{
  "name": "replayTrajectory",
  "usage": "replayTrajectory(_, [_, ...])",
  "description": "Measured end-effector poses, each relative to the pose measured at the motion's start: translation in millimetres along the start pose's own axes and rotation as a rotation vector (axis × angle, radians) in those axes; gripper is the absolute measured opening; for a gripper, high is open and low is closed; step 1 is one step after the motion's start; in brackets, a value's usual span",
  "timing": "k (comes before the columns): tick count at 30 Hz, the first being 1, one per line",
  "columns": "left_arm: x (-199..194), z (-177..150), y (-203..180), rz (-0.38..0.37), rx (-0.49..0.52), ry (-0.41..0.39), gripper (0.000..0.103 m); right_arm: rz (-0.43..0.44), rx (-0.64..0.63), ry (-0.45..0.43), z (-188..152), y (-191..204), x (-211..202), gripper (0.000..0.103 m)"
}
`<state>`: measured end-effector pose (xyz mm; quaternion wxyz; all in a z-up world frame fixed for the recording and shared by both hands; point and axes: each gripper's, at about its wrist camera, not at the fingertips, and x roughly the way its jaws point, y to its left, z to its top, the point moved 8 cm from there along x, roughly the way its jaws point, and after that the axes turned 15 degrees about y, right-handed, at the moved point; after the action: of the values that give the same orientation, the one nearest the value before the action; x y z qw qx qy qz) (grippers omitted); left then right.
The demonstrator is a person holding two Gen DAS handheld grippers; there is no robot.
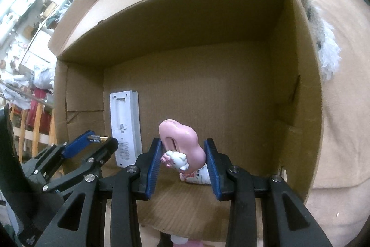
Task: Organize rigid objects
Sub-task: 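Release the battery beside the charger with the left tool while the right tool releases the keychain beside the bottle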
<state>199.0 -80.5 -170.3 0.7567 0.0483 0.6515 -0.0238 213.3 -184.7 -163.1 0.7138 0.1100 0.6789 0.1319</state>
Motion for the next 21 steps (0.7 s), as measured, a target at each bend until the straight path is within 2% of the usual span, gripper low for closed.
replayTrajectory(9, [-11.0, 2.3, 0.4, -0.005, -0.005, -0.029, 0.04, -0.006, 0.002, -0.023, 2.4, -1.0, -5.4, 0.039])
replayTrajectory(10, [-12.4, 2.6, 0.4, -0.007, -0.008, -0.029, 0.042, 0.002, 0.007, -0.026, 2.2, -1.6, -6.5, 0.039])
replayTrajectory(13, [-18.4, 3.5, 1.6, -0.006, -0.01, -0.042, 0.058, 0.023, 0.011, -0.055, 2.7, -1.0, -12.3, 0.04])
replayTrajectory(15, [-26.1, 2.9, 1.6, 0.009, -0.006, -0.065, 0.063, 0.024, -0.002, -0.08, 1.2, 0.4, -18.9, 0.044])
replayTrajectory(19, [-30.8, 5.2, 5.9, 0.025, 0.001, -0.079, 0.067, 0.02, -0.005, -0.119, 1.9, 1.1, -27.3, 0.069])
replayTrajectory(21, [-30.6, 6.4, 6.2, 0.022, 0.006, -0.074, 0.067, 0.012, -0.005, -0.126, 1.6, -0.8, -29.4, 0.069])
